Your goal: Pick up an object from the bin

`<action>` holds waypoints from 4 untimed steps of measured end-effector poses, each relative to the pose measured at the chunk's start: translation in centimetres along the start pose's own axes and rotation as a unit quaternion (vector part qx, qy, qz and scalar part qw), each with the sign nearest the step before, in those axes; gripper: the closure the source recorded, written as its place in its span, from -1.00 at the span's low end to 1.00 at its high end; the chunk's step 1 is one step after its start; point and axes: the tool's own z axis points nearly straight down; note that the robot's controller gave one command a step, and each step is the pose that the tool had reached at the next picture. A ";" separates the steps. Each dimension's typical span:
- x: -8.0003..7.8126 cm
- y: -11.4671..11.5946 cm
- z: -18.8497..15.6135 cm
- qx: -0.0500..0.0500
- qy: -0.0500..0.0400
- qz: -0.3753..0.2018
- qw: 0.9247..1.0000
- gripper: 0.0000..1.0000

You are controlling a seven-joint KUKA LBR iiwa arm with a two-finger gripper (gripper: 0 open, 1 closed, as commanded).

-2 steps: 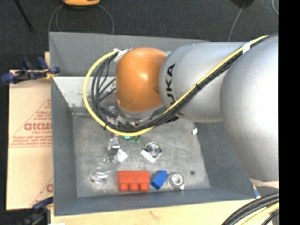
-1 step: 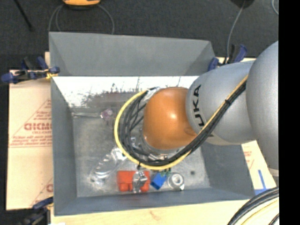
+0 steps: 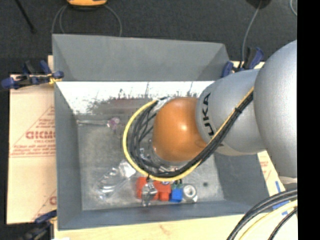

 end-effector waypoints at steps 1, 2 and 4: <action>0.5 -9.0 3.6 0.000 0.000 0.044 0.999 -1.00; 0.2 -8.8 3.4 0.000 -0.005 0.045 0.999 1.00; -0.5 -11.7 -28.1 0.002 -0.003 0.030 1.000 1.00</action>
Offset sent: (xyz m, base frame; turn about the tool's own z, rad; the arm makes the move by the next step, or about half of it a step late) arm 0.0107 -0.0869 -0.0380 0.0842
